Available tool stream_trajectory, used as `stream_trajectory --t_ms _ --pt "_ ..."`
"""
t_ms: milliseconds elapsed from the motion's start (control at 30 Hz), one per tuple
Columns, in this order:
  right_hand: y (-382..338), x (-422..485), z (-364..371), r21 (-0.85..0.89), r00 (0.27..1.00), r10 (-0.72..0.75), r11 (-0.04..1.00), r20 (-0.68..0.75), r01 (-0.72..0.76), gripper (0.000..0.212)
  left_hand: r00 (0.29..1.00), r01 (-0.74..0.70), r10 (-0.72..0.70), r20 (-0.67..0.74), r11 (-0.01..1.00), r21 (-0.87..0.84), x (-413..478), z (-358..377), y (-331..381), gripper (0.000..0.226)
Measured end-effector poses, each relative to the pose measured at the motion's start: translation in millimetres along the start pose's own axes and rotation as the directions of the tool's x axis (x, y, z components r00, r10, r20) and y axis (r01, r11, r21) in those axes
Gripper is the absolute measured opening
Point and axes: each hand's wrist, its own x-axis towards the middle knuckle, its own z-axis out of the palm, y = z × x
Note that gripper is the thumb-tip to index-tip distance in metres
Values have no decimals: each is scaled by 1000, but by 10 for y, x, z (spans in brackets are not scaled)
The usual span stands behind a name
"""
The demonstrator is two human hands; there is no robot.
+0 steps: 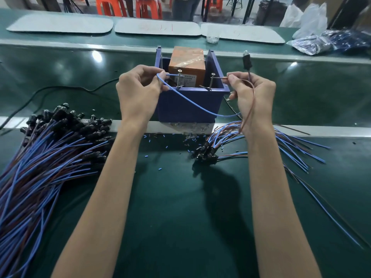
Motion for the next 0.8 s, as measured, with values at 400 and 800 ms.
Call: stream_trajectory --t_ms 400,800 --pt "-35 -1 -25 -44 1000 -16 999 10 16 12 1000 -28 28 -6 998 58 39 -82 62 10" --pt "-43 -5 -23 -35 1000 -21 999 16 22 10 999 -40 42 -19 998 53 59 -93 40 13"
